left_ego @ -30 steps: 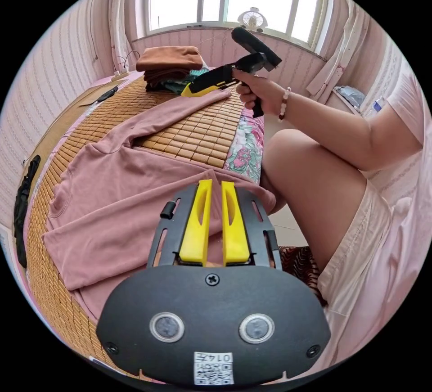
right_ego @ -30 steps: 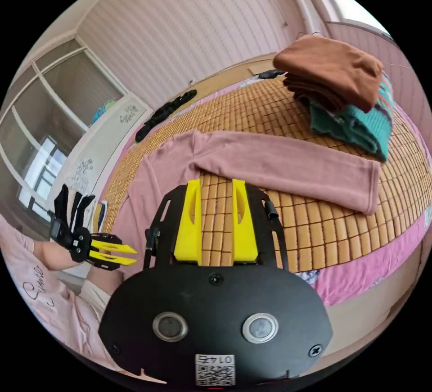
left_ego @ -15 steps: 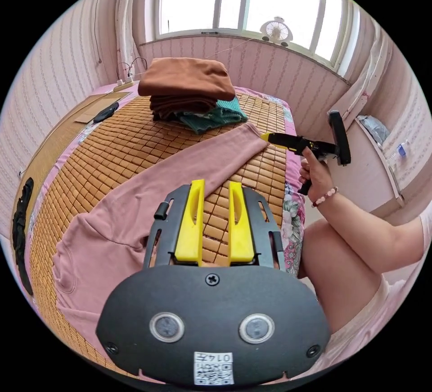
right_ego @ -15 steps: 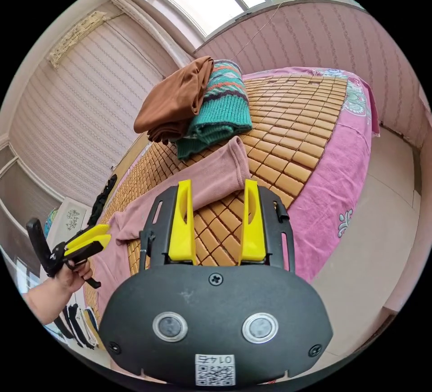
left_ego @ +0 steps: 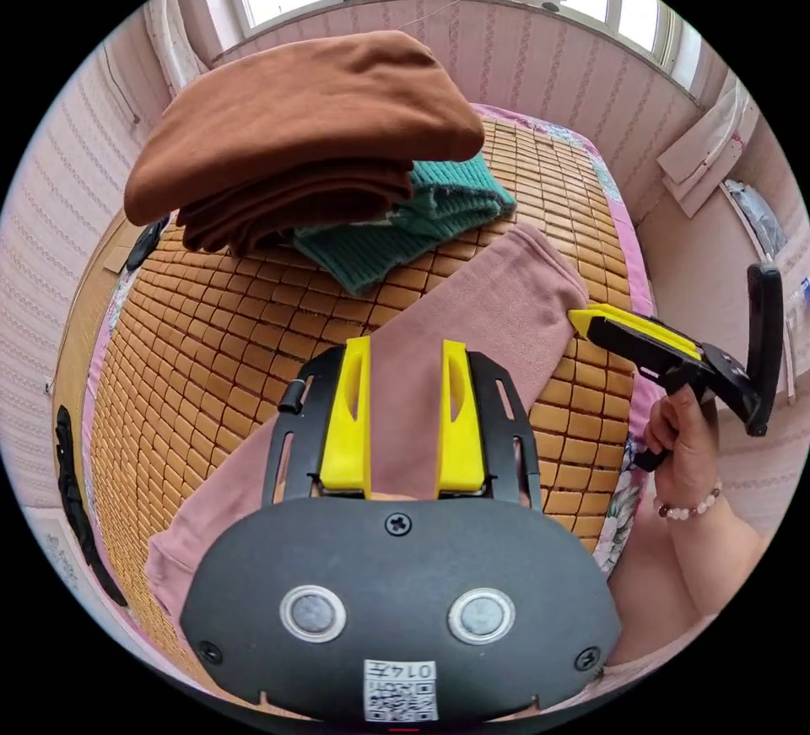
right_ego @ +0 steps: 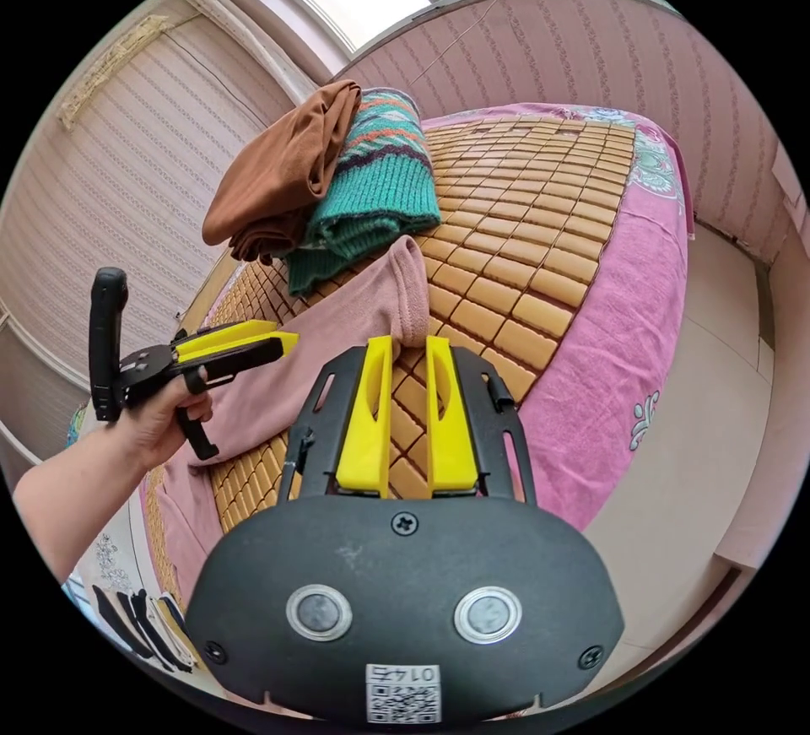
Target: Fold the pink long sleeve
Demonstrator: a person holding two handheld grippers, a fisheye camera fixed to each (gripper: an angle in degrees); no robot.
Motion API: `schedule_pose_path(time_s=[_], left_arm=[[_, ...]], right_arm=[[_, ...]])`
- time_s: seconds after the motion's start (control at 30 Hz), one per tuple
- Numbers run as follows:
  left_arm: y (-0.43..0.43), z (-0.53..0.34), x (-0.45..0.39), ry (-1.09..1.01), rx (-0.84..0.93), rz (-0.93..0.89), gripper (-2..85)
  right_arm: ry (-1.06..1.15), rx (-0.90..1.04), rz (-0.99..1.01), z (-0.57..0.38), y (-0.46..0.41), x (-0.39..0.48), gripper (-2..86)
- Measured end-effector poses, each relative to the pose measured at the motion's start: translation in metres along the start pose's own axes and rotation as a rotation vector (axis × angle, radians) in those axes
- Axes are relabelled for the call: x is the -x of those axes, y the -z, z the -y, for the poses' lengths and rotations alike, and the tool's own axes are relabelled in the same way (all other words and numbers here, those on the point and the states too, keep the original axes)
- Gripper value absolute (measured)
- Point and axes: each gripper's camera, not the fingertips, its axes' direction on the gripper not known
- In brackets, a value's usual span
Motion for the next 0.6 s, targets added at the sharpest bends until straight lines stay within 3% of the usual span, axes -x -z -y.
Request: schedule_pose_path(time_s=[0.13, 0.23, 0.37, 0.6], left_arm=[[0.002, -0.002, -0.006, 0.028, -0.077, 0.008, 9.5], [0.006, 0.002, -0.008, 0.023, -0.062, -0.024, 2.4], [0.018, -0.001, 0.000, 0.094, -0.032, -0.095, 0.7], [0.129, -0.074, 0.023, 0.176, -0.223, -0.074, 0.2]], right_arm=[[-0.001, 0.006, 0.016, -0.004, 0.001, -0.003, 6.6], [-0.013, 0.022, 0.082, -0.011, 0.001, -0.007, 6.7], [0.034, 0.016, 0.055, -0.025, 0.007, 0.002, 6.4], [0.248, -0.132, 0.229, -0.079, 0.051, 0.065, 4.2]])
